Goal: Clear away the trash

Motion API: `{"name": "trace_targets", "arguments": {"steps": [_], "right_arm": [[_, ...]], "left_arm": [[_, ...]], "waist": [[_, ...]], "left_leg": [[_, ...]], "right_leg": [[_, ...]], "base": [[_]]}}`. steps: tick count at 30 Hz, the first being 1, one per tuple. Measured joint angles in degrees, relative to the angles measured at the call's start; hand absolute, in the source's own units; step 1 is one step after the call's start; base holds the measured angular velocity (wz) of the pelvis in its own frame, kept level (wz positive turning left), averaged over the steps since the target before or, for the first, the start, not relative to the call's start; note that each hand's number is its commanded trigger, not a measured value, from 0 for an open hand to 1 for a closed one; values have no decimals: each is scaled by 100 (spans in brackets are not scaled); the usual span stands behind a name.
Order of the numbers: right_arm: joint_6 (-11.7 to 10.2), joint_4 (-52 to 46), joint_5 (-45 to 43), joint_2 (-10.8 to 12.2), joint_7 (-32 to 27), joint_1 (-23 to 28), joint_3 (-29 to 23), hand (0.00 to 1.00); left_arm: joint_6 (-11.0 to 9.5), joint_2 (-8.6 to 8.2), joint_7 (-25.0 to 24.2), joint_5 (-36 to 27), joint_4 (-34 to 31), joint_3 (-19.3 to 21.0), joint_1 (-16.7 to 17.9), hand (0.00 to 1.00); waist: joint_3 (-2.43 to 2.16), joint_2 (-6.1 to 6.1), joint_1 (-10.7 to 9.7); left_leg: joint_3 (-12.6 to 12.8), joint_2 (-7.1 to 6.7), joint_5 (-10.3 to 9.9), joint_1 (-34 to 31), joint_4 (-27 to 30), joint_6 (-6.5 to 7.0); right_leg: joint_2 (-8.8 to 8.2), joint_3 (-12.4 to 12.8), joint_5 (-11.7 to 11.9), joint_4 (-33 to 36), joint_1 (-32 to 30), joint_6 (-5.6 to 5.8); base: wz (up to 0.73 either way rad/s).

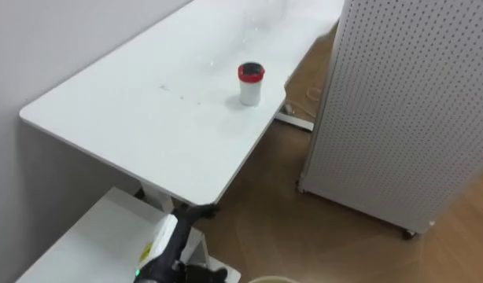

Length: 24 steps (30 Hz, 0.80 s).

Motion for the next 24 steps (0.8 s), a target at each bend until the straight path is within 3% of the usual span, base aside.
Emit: {"name": "trace_targets", "arguments": {"steps": [5, 8, 10, 11, 13, 14, 15, 17, 19, 20, 21, 22, 24], "right_arm": [[-3, -104, -43, -6, -63, 122, -16, 100], [13, -99, -42, 0, -36, 140, 5, 100], [16, -99, -54, 2, 4, 133, 18, 100], [15, -93, -53, -4, 19, 131, 17, 100], [25, -75, -61, -59, 21, 156, 20, 100], [33, -75, -79, -67, 18, 156, 18, 100], [51, -78, -99, -82, 22, 156, 17, 100], [66, -79, -84, -83, 13, 156, 18, 100], [126, -80, -84, -93, -52, 159, 14, 100], [139, -82, -79, -100, -61, 164, 15, 100], [143, -87, -76, -106, -117, 167, 14, 100], [165, -87, -59, -106, -171, 167, 14, 100], [181, -80, -87, -117, -275, 160, 12, 100]], "left_arm": [[57, 21, 127, -186, -232, 54, 162, 0], [57, 134, 257, -294, -243, 104, 162, 0], [48, 150, 415, -508, -338, 266, 162, 0], [31, 143, 477, -610, -399, 316, 153, 0], [-181, 92, 707, -755, -546, 476, 54, 0], [-267, 84, 753, -768, -564, 488, 39, 0], [-428, 80, 806, -841, -575, 478, 31, 0], [-499, 41, 818, -912, -594, 475, 36, 0], [-498, -24, 828, -1041, -595, 477, 40, 0], [-498, -30, 827, -1088, -597, 468, 41, 0], [-496, -30, 828, -1113, -657, 474, 32, 0], [-498, -30, 840, -1113, -754, 474, 30, 0], [-499, -34, 896, -1111, -784, 475, 50, 0]], "waist": [[2, -22, -23], [13, -47, 16], [38, -91, 54], [50, -104, 57], [99, -76, 40], [117, -82, 35], [106, -47, 8], [105, -30, 23], [103, -66, 17], [105, -102, 16], [83, -92, 12], [101, -121, 12], [95, -150, 46]], "left_leg": [[23, 47, -15, 105, 14, -36], [205, 172, -57, 168, 317, -104], [489, 344, -80, 147, 1048, -144], [480, 400, -80, 114, 1336, -146], [128, 640, -29, -140, 2424, -228], [17, 678, 8, -197, 2631, -288], [-161, 757, 115, -331, 3014, -418], [-396, 822, 478, -600, 3610, -463], [-779, 832, 1253, -1054, 4325, -472], [-862, 830, 1388, -1158, 4446, -472], [-1049, 797, 1377, -1309, 4546, -481], [-1123, 784, 1266, -1429, 4517, -449], [-1140, 777, 1088, -1535, 4291, -494]], "right_leg": [[72, -8, 12, -61, 117, -20], [89, -155, -20, -30, 227, -85], [13, -356, -186, 155, 362, -198], [-6, -359, -275, 256, 389, -222], [46, -239, -560, 571, 496, -368], [85, -183, -603, 625, 515, -389], [171, -104, -668, 714, 524, -456], [273, 31, -746, 855, 508, -533], [366, 173, -824, 964, 540, -636], [385, 186, -837, 979, 537, -669], [409, 191, -873, 1063, 515, -736], [429, 198, -932, 1137, 513, -779], [456, 263, -963, 1157, 531, -809]], "base": [[-1], [-19], [-41], [-45], [-40], [-38], [-44], [-47], [-38], [-21], [-11], [-9], [-23]]}}
